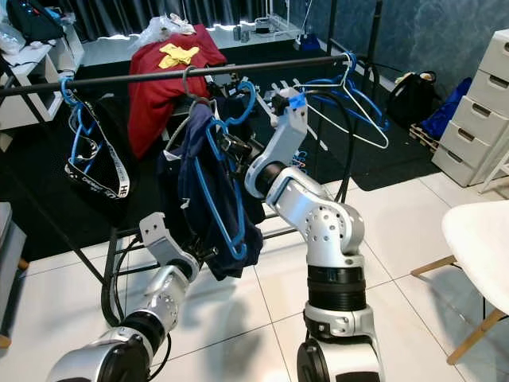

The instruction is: Hang hanger

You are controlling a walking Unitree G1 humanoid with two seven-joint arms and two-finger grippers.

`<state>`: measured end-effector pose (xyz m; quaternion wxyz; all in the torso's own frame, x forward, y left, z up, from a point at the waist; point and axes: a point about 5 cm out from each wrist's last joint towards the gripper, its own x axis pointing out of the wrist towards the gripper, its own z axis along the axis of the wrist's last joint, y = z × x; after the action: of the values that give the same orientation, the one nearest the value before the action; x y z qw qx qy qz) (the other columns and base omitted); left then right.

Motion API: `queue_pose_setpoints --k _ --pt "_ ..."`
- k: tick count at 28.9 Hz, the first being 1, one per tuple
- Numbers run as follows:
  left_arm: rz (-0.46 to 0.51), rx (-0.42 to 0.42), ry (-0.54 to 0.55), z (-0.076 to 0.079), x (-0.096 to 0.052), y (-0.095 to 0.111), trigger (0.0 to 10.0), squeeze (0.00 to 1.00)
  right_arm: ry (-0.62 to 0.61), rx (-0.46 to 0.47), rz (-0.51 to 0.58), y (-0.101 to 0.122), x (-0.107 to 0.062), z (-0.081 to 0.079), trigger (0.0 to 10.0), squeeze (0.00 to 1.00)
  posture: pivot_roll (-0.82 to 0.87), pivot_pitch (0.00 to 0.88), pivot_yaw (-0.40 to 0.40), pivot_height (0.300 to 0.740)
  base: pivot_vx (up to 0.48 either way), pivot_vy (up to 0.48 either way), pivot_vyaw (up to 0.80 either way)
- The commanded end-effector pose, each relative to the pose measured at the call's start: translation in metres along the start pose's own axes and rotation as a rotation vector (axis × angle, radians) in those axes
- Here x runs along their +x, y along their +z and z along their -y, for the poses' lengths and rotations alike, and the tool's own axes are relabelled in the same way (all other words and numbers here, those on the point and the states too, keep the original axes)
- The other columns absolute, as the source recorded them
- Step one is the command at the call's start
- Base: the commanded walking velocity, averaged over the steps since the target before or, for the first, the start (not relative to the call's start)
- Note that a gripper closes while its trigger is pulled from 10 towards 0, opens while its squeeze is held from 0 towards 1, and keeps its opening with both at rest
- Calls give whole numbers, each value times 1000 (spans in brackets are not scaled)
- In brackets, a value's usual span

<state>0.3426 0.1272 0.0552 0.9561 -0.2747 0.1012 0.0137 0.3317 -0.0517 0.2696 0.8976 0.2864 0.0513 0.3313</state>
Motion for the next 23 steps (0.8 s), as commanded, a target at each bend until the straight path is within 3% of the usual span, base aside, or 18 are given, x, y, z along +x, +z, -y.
queue_pose_setpoints --k 1,4,6,8,11,15,17,18,20,23 --pt "-8 15 28 -13 -3 -1 0 0 27 -11 38 6 -1 -8 10000 0 -155 79 32 740 0 0 0" --pt "-1 48 13 -18 -4 2 0 0 12 -13 42 5 -2 -5 10000 0 -148 78 36 740 0 0 0" --pt "21 119 -48 -25 -6 11 0 0 -32 -14 58 4 -4 4 10000 0 -131 79 44 740 0 0 0" --pt "21 119 -48 -25 -6 11 0 0 -32 -14 58 4 -4 4 10000 0 -131 79 44 740 0 0 0" --pt "61 188 -132 -34 -9 25 0 0 -89 -32 76 3 -7 18 10000 0 -116 77 50 740 0 0 0" --pt "68 222 -174 -34 -11 28 0 0 -112 -39 81 3 -9 23 10000 0 -109 77 50 740 0 0 0" --pt "35 352 -358 -24 -20 32 0 0 -176 -23 118 4 -14 36 10000 0 -90 71 55 740 0 0 0" --pt "35 352 -358 -24 -20 32 0 0 -176 -23 118 4 -14 36 10000 0 -90 71 55 740 0 0 0" --pt "-43 481 -538 -14 -34 29 0 0 -221 26 161 7 -17 45 10000 0 -76 70 60 740 0 0 0" --pt "-43 481 -538 -14 -34 29 0 0 -221 26 161 7 -17 45 10000 0 -76 70 60 740 0 0 0"
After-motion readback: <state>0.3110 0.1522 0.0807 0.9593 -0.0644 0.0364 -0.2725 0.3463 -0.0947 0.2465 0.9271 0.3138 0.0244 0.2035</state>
